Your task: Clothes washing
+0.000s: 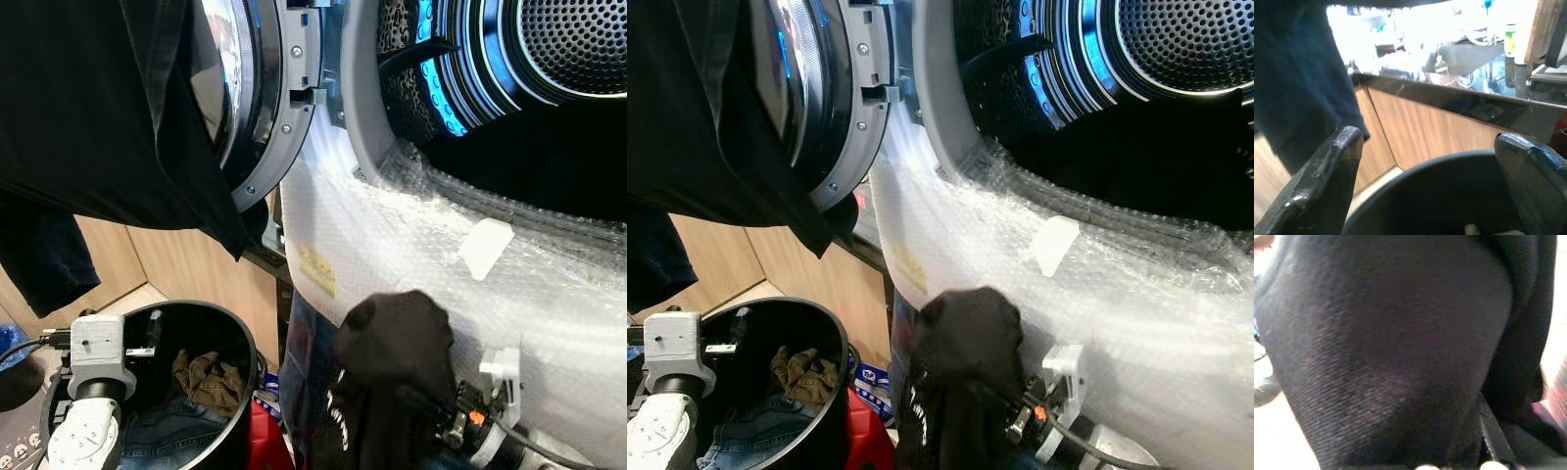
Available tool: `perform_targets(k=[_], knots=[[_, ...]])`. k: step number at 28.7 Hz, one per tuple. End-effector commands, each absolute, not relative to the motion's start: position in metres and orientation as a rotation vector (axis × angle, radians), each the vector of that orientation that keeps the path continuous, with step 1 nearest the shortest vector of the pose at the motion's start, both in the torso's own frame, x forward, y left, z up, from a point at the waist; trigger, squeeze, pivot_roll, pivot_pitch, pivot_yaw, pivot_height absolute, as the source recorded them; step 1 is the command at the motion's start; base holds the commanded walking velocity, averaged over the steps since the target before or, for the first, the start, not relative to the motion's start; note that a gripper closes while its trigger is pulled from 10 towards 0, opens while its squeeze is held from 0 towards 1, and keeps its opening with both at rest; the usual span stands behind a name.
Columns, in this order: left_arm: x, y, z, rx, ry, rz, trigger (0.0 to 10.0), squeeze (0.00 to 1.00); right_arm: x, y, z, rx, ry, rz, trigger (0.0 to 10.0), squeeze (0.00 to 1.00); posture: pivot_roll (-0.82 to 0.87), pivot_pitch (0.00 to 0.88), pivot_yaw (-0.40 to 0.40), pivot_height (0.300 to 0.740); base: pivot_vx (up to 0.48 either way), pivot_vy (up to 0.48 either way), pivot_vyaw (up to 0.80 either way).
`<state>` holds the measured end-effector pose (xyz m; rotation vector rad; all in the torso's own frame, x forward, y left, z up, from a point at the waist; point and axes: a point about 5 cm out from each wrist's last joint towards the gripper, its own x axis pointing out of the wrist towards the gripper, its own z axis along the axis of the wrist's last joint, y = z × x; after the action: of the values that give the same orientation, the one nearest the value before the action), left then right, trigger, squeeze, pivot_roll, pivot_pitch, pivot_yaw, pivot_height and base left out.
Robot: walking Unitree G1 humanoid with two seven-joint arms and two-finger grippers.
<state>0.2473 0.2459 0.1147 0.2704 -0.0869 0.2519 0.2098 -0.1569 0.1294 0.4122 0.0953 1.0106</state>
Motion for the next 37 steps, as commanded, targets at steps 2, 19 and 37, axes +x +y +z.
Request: perform_targets(k=[2, 19, 37], knots=[[0.248, 0.247, 0.114, 0.282, -0.097, 0.273, 10.0, 0.00, 0.211, -0.151, 0.162, 0.405, -0.049, 1.070, 0.0, 0.00, 0.18, 0.012, 0.016, 0.740, 0.000, 0.000, 0.00], [0.253, 0.232, 0.095, 0.216, -0.046, 0.228, 10.0, 0.00, 0.224, -0.185, 0.352, 0.421, -0.835, 1.148, 0.0, 0.00, 0.17, 0.000, 0.009, 0.740, 0.000, 0.000, 0.00], [0.255, 0.211, 0.088, 0.133, -0.020, 0.132, 10.0, 0.00, 0.394, -0.173, 0.437, 0.154, -0.604, 0.388, 0.0, 0.00, 0.18, 0.000, 0.001, 0.740, 0.000, 0.000, 0.00]])
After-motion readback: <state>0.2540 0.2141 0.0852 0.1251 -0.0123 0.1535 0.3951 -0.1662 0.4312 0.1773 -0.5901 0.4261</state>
